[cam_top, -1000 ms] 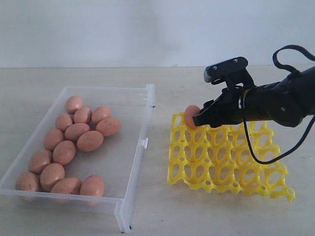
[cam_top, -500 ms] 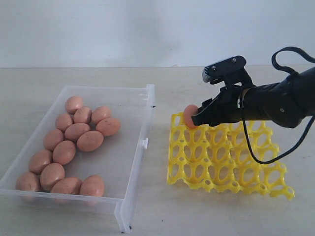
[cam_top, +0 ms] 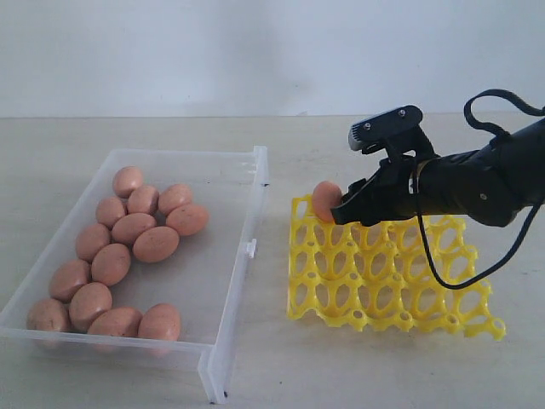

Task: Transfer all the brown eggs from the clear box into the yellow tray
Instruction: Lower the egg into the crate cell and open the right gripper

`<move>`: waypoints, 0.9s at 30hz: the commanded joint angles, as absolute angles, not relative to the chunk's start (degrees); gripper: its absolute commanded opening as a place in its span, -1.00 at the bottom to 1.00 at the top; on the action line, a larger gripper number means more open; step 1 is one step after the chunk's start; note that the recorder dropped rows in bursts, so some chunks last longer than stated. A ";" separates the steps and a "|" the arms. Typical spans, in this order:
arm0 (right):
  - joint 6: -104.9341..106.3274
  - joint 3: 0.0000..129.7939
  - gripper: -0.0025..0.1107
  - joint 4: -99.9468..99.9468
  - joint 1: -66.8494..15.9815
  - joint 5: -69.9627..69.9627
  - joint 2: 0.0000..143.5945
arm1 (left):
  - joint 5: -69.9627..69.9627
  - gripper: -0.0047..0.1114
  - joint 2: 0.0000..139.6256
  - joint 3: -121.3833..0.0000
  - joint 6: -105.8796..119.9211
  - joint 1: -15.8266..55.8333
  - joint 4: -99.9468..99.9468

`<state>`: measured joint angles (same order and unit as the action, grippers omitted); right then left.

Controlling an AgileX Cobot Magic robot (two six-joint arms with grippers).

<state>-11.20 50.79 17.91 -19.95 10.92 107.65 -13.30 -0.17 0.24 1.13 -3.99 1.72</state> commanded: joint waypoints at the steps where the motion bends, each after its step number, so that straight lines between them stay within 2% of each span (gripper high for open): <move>1: -10.85 50.78 -0.76 18.06 -19.99 11.52 107.83 | -13.30 -0.99 0.00 0.00 1.16 -4.04 2.03; 7: -11.63 50.78 0.04 18.06 -19.99 9.68 107.83 | -13.30 -0.99 0.00 0.00 1.16 -4.04 2.03; 21: -13.62 50.78 0.04 18.06 -21.84 8.73 107.83 | -13.30 -0.99 0.00 0.00 1.16 -4.04 2.03; 27: -13.42 50.78 0.04 18.06 -21.84 9.48 103.68 | -13.30 -0.99 0.00 0.00 1.16 -4.04 2.03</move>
<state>-13.49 50.79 17.79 -21.70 8.66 105.58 -13.30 -0.17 0.24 1.13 -3.99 1.72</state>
